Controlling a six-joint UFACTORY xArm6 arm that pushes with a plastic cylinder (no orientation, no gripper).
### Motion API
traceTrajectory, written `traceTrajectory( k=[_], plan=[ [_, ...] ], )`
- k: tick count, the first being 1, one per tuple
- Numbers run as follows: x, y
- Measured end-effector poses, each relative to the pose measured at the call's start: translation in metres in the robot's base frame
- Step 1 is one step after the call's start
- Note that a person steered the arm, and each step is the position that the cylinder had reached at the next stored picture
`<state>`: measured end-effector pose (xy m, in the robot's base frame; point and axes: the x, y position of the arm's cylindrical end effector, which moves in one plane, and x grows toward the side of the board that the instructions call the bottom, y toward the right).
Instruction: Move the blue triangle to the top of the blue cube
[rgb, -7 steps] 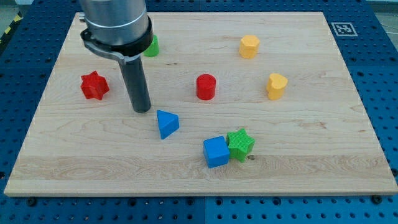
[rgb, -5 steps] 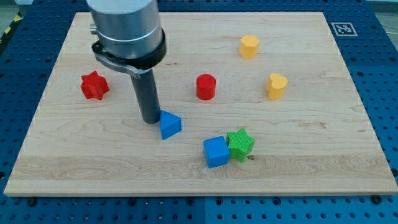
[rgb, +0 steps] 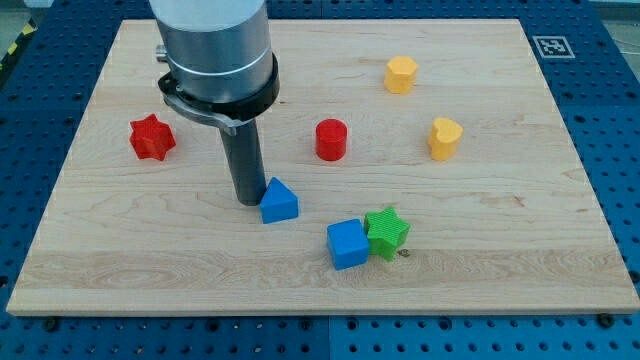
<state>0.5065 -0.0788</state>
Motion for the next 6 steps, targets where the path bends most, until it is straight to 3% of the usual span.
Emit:
traceTrajectory(
  k=[6],
  plan=[
    [0.016,0.057]
  ],
)
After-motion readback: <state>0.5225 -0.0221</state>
